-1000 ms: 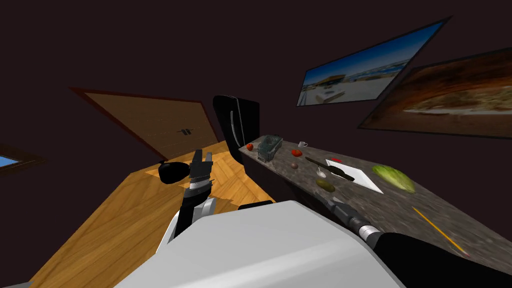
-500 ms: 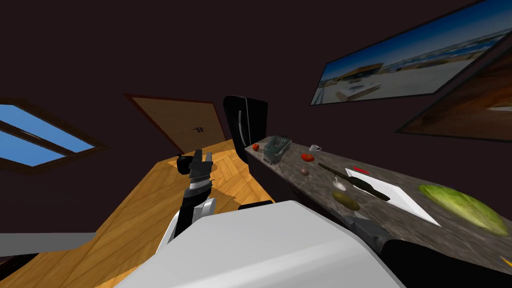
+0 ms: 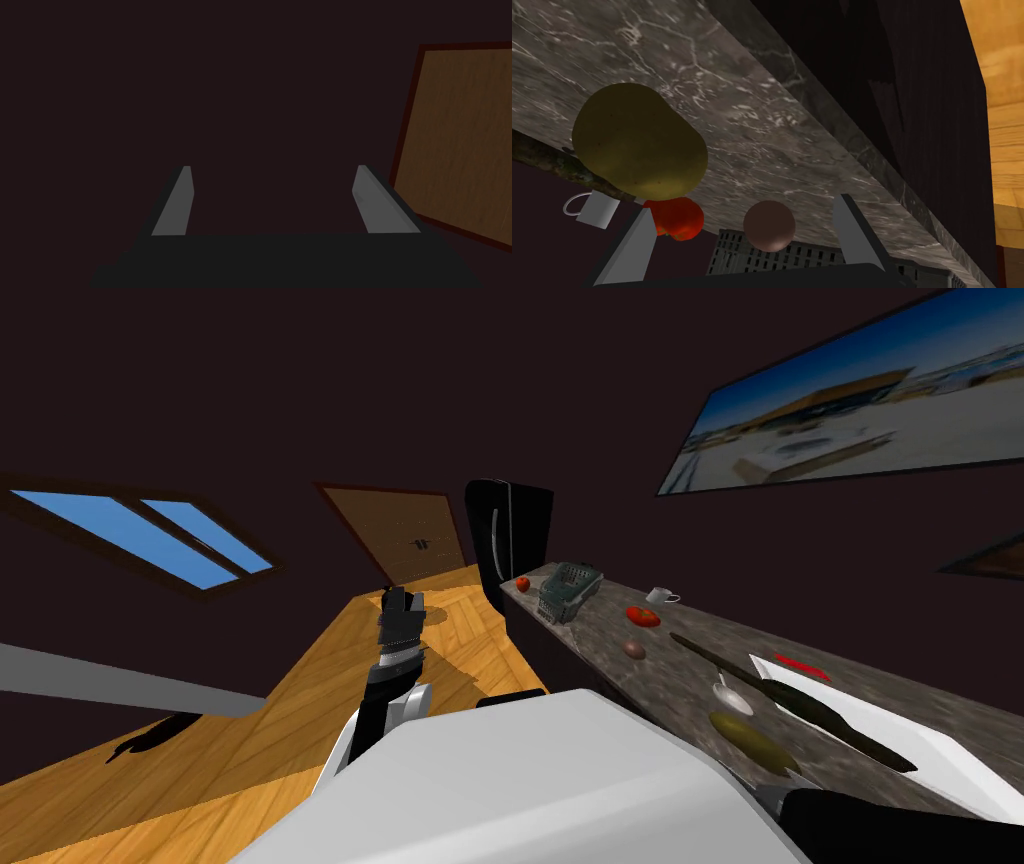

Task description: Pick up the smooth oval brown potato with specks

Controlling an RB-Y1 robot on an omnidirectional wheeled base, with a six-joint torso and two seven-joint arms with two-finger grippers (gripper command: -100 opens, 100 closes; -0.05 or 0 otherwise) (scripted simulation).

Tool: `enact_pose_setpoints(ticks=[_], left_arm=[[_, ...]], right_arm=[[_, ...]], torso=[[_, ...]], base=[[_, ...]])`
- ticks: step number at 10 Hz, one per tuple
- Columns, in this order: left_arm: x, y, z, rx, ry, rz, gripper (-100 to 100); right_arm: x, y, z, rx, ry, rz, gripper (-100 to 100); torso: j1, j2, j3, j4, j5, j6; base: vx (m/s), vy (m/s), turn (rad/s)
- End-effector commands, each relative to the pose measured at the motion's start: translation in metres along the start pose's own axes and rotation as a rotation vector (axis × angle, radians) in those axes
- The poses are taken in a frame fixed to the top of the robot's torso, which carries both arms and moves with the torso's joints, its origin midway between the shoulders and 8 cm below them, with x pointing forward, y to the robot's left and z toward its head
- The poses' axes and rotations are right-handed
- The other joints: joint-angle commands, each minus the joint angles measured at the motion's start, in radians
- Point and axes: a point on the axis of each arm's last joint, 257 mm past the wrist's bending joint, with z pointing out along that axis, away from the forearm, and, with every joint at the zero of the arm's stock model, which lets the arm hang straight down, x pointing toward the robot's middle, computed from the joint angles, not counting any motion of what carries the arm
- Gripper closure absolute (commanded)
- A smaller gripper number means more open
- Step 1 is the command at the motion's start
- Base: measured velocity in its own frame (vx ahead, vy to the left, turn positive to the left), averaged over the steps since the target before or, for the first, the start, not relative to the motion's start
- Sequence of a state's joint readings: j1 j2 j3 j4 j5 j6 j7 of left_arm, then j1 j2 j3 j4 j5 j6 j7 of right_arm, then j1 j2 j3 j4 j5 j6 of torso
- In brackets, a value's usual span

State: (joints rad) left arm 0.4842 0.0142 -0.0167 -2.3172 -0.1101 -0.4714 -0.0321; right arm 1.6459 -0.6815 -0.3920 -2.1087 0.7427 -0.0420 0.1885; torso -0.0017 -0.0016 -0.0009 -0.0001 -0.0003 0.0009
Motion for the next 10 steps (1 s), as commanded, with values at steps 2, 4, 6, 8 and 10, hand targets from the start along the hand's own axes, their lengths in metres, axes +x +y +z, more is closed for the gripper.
enact_pose_setpoints(ticks=[2,4,6,8,10], left_arm=[[0.000,0.000,0.000,0.000,0.000,0.000,0],[0.000,0.000,0.000,0.000,0.000,0.000,0],[0.000,0.000,0.000,0.000,0.000,0.000,0],[0.000,0.000,0.000,0.000,0.000,0.000,0],[0.000,0.000,0.000,0.000,0.000,0.000,0]], right_arm=[[0.029,-0.021,-0.014,0.028,0.088,-0.097,-100],[0.044,-0.031,-0.023,0.036,0.137,-0.153,-100],[0.070,-0.046,-0.040,0.035,0.223,-0.252,-100],[0.090,-0.053,-0.053,0.016,0.290,-0.332,-100],[0.104,-0.054,-0.061,-0.013,0.336,-0.387,-100]], torso=[[-0.001,-0.001,0.000,0.000,0.000,0.000],[0.000,0.000,0.000,0.000,0.000,0.000],[0.001,0.001,0.001,0.000,0.000,0.000],[-0.002,-0.001,0.000,0.000,-0.001,0.000],[-0.002,0.000,0.000,0.000,-0.001,0.001]], base=[[0.057,-0.032,0.189],[0.035,-0.027,0.132],[0.043,-0.034,0.197],[0.059,-0.057,0.187],[0.039,-0.056,0.123]])
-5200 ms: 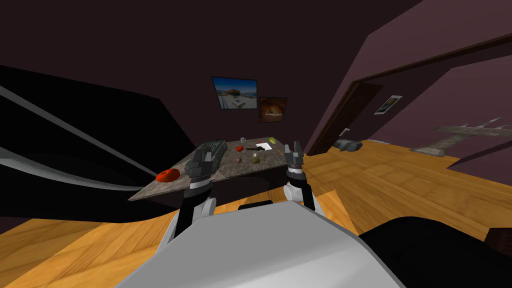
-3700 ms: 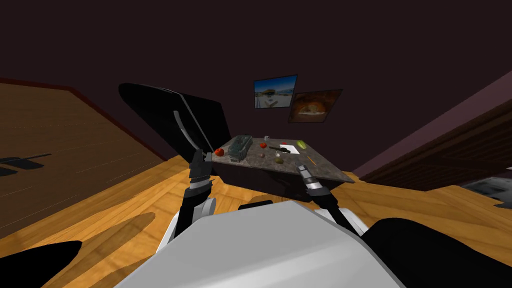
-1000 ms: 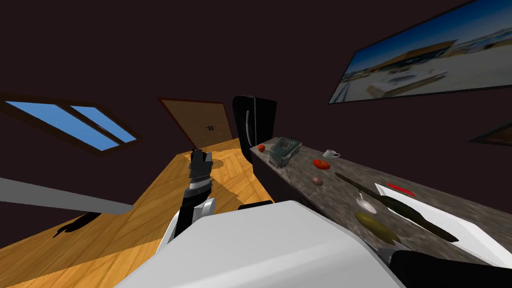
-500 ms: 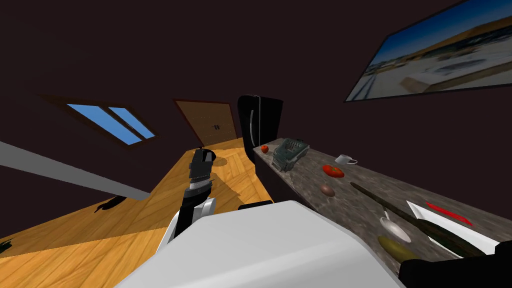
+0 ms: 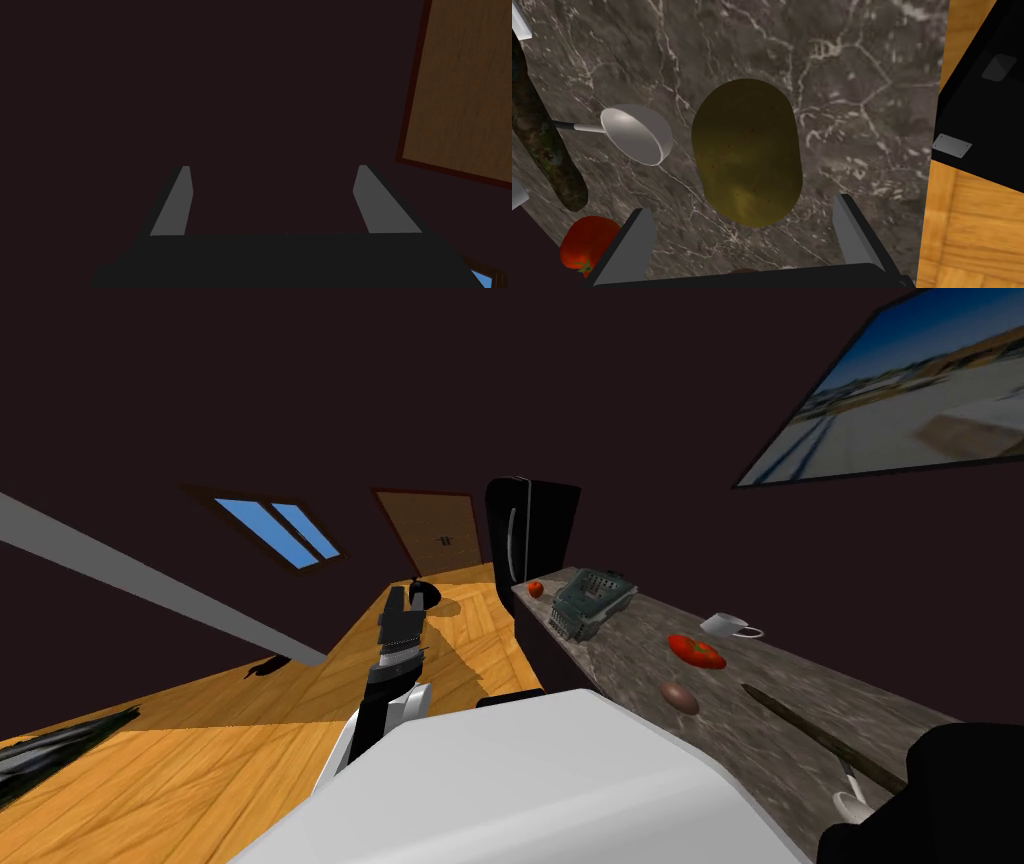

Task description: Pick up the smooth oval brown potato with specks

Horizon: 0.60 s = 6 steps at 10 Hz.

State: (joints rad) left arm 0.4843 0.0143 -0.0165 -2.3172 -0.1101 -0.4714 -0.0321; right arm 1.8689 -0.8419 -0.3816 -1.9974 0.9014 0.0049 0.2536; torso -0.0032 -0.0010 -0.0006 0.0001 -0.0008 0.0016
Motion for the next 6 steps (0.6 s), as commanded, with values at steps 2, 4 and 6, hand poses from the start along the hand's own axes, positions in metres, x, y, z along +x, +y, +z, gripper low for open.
enact_pose_setpoints(ticks=[2,4,6], left_arm=[[0.000,0.000,0.000,0.000,0.000,0.000,0],[0.000,0.000,0.000,0.000,0.000,0.000,0],[0.000,0.000,0.000,0.000,0.000,0.000,0]], right_arm=[[0.012,0.012,-0.002,-0.046,0.034,-0.058,-100],[0.011,0.009,-0.002,-0.035,0.028,-0.048,0],[0.005,0.001,0.013,-0.055,0.009,-0.073,-100]], torso=[[0.001,0.000,0.000,0.000,0.000,0.000],[0.003,0.002,0.001,0.000,0.001,0.001],[0.007,0.007,0.004,0.002,0.001,-0.001]], base=[[0.029,-0.034,0.092],[0.006,-0.006,0.008],[-0.122,0.060,0.199]])
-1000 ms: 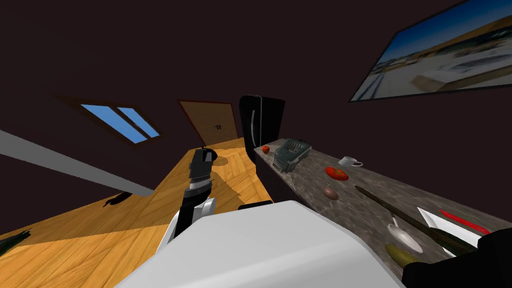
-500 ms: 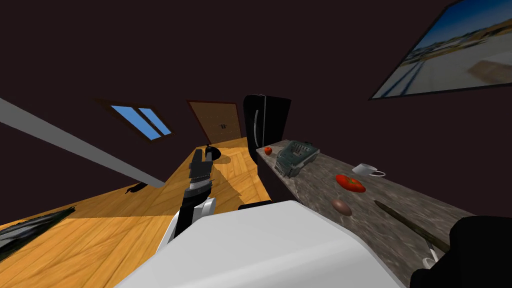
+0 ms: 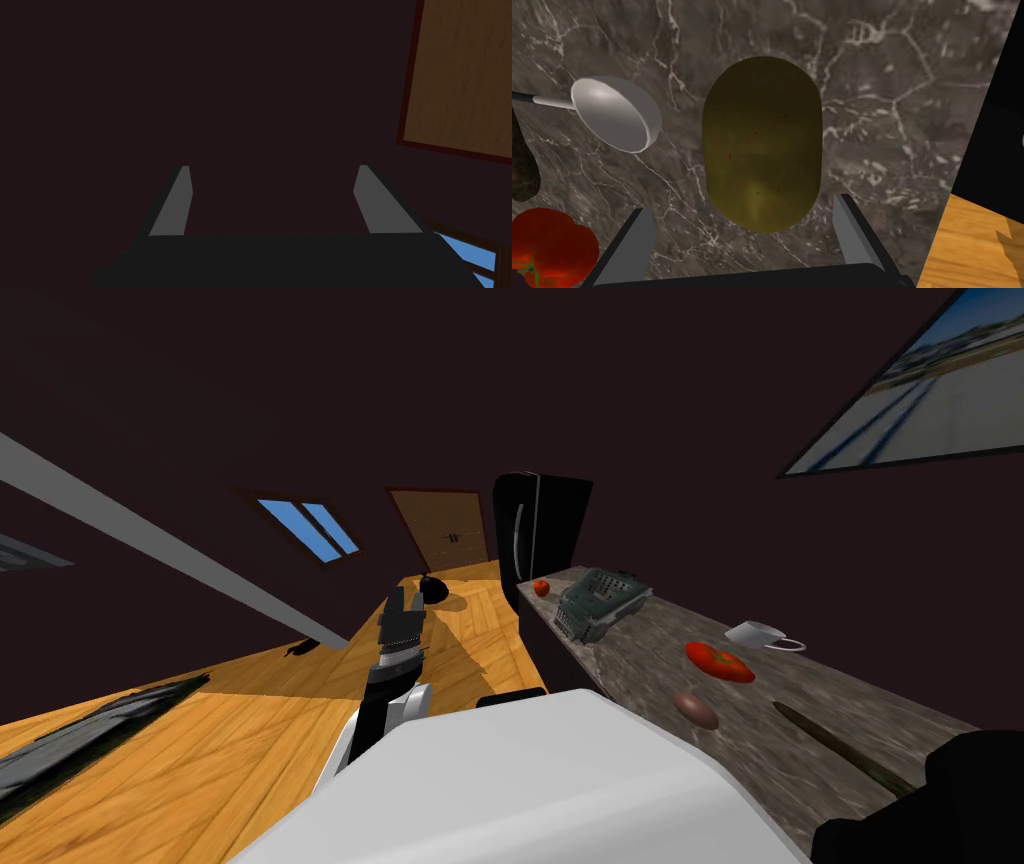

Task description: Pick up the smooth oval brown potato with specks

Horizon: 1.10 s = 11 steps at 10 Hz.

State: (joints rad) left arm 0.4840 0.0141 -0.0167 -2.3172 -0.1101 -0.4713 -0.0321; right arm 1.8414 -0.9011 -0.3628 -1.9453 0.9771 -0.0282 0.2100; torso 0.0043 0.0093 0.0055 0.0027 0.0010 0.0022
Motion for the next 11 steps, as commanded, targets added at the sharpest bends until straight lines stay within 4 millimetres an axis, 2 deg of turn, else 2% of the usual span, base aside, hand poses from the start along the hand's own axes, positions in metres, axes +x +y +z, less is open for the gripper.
enact_pose_setpoints(ticks=[1,2,3,5,7,8,11], left_arm=[[0.000,0.000,0.000,0.000,0.000,0.000,0],[0.000,0.000,0.000,0.000,0.000,0.000,0],[0.000,0.000,0.000,0.000,0.000,0.000,0],[0.000,0.000,0.000,0.000,0.000,0.000,0],[0.000,0.000,0.000,0.000,0.000,0.000,0],[0.000,0.000,0.000,0.000,0.000,0.000,0],[0.000,0.000,0.000,0.000,0.000,0.000,0]], right_arm=[[0.001,-0.002,0.001,-0.005,-0.001,0.021,-100],[0.001,-0.002,0.001,-0.005,-0.001,0.046,-100],[-0.005,-0.009,0.014,-0.026,-0.014,0.006,-100],[-0.003,-0.011,0.015,-0.023,-0.010,0.027,-100],[-0.003,-0.011,0.015,-0.023,-0.010,0.066,-100],[-0.007,-0.020,0.027,-0.042,-0.015,0.034,-100],[-0.006,-0.022,0.028,-0.038,-0.010,0.081,-100]], torso=[[0.000,0.000,0.000,0.000,0.000,0.000],[-0.001,-0.001,0.000,0.000,0.000,0.001],[-0.002,-0.004,-0.002,-0.001,0.000,0.000],[0.000,0.001,0.000,0.000,0.000,0.000],[-0.002,-0.005,-0.002,-0.001,-0.001,0.000],[-0.003,-0.007,-0.004,-0.001,-0.001,0.000],[-0.001,-0.002,-0.001,0.000,0.000,0.001]], base=[[-0.082,0.030,-0.018],[-0.028,0.010,-0.029],[-0.107,0.048,0.206],[-0.105,0.049,0.085],[0.001,0.002,-0.010],[-0.096,0.057,0.220],[-0.073,0.038,0.044]])
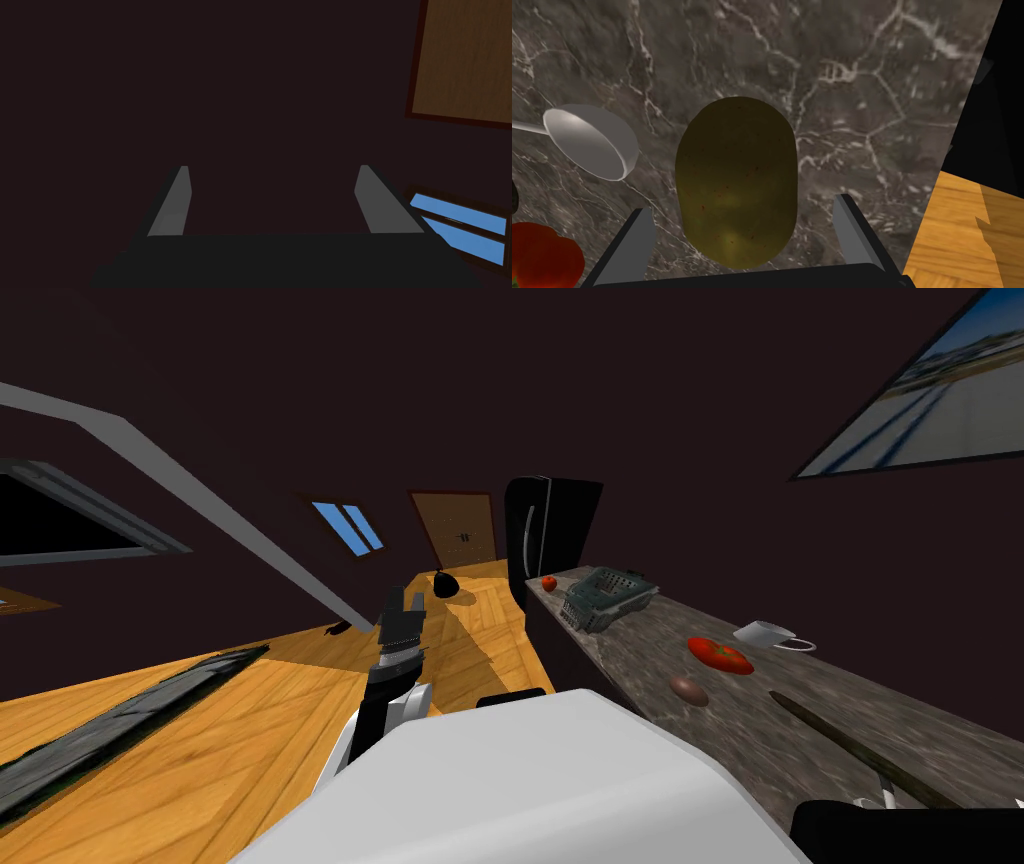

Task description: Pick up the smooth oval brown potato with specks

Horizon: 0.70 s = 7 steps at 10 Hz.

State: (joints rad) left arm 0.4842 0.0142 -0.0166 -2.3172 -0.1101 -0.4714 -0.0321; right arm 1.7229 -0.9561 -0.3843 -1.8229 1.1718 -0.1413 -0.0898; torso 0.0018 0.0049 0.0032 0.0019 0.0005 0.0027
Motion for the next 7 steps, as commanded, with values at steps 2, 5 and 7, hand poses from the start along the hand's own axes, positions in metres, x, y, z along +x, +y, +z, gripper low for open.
enact_pose_setpoints(ticks=[2,5,7], left_arm=[[0.000,0.000,0.000,0.000,0.000,0.000,0],[0.000,0.000,0.000,0.000,0.000,0.000,0],[0.000,0.000,0.000,0.000,0.000,0.000,0]], right_arm=[[-0.004,-0.011,0.011,-0.015,0.003,-0.004,-100],[-0.003,-0.013,0.012,-0.010,0.009,0.046,-100],[-0.005,-0.027,0.024,-0.016,0.023,0.004,-100]], torso=[[-0.001,-0.002,-0.001,-0.001,0.000,0.000],[0.002,0.002,0.001,0.001,0.000,0.000],[0.002,0.003,0.001,0.000,0.000,-0.001]], base=[[-0.058,0.020,0.123],[-0.066,0.045,0.037],[-0.114,0.073,0.205]])
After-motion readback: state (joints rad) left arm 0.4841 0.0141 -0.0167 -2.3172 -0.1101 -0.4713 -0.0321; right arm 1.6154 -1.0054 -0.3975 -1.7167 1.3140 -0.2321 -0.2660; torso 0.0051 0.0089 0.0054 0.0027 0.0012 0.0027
